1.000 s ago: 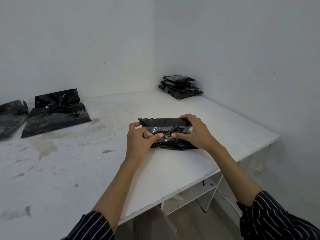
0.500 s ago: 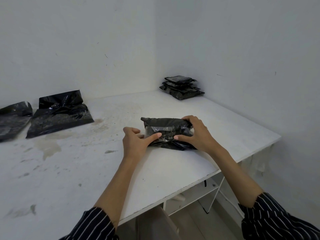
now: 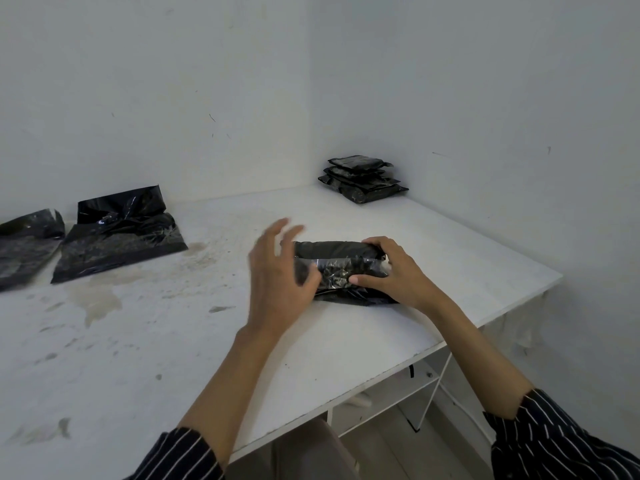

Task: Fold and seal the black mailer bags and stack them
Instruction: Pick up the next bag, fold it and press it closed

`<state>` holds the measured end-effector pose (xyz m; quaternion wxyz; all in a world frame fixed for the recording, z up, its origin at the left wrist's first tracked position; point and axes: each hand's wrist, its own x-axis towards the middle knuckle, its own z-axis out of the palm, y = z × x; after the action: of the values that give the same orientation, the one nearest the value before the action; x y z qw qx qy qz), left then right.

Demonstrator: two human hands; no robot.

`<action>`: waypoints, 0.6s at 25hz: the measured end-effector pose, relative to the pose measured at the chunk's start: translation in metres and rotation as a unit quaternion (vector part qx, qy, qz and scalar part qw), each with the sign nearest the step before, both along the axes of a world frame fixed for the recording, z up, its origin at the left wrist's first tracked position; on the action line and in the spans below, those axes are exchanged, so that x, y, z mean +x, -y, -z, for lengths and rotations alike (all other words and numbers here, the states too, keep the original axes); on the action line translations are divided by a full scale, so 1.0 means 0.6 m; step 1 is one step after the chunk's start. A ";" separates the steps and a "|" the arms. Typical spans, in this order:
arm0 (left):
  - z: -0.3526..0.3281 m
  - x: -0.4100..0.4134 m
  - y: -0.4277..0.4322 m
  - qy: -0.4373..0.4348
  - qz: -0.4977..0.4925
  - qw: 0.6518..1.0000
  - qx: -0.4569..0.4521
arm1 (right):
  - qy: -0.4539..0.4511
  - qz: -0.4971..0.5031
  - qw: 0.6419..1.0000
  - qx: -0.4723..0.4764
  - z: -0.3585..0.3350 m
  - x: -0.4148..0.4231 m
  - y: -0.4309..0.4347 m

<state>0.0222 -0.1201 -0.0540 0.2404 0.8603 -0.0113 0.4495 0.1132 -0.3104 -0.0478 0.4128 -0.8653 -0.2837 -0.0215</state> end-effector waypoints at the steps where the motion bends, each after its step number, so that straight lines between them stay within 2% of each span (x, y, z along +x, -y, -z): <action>1: -0.005 0.005 0.018 -0.003 0.017 0.996 0.087 | -0.001 0.001 1.000 0.005 0.001 0.000 0.000; 3: 0.008 0.019 0.048 -0.036 0.035 0.973 0.225 | -0.012 -0.008 1.000 0.016 -0.001 -0.002 0.005; 5: 0.033 0.030 0.060 -0.076 0.019 0.951 0.298 | -0.045 -0.013 0.998 0.040 -0.006 -0.009 0.021; 9: 0.053 0.041 0.048 -0.090 0.003 0.930 0.356 | -0.109 0.058 0.984 0.125 -0.009 -0.022 0.053; 12: 0.051 0.042 0.046 -0.097 0.002 0.923 0.372 | -0.157 0.050 0.969 0.182 -0.017 -0.038 0.057; 15: 0.052 0.042 0.043 -0.093 0.010 0.920 0.379 | -0.140 0.058 0.975 0.164 -0.017 -0.040 0.055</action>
<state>0.0473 -0.1458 -0.0854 -0.0995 0.9248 -0.1674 0.3268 0.0889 -0.3437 -0.0376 0.5828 -0.7952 -0.1649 0.0291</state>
